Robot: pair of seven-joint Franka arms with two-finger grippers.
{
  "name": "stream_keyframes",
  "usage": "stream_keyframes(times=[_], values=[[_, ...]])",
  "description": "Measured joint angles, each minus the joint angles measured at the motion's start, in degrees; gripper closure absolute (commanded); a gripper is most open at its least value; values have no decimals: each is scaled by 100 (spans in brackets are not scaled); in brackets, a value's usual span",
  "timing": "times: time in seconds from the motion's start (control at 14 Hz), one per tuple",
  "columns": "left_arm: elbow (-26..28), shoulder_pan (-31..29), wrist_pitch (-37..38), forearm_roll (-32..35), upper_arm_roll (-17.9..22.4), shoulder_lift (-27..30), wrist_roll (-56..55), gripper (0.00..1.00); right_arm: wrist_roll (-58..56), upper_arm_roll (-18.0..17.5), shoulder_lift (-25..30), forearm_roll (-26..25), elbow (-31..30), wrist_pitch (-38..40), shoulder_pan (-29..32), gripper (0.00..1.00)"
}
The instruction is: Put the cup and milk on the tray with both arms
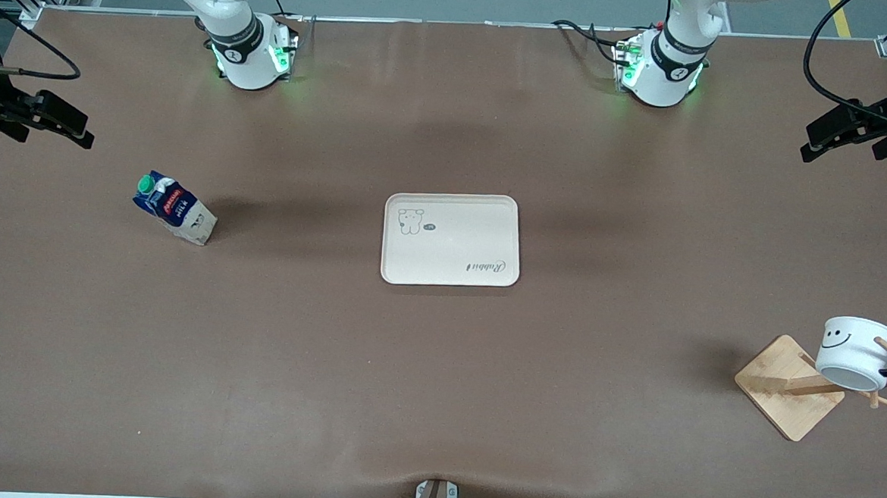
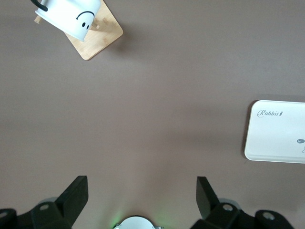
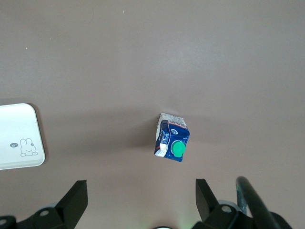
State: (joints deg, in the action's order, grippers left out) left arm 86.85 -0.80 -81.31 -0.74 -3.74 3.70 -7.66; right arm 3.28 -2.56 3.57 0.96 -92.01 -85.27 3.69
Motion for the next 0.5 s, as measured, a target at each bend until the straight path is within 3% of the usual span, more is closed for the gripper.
stream_keyframes(times=[0.5], values=[[-41, -34, 21, 1, 55, -1, -2, 0, 0, 0, -3, 0, 0, 0, 1, 0]])
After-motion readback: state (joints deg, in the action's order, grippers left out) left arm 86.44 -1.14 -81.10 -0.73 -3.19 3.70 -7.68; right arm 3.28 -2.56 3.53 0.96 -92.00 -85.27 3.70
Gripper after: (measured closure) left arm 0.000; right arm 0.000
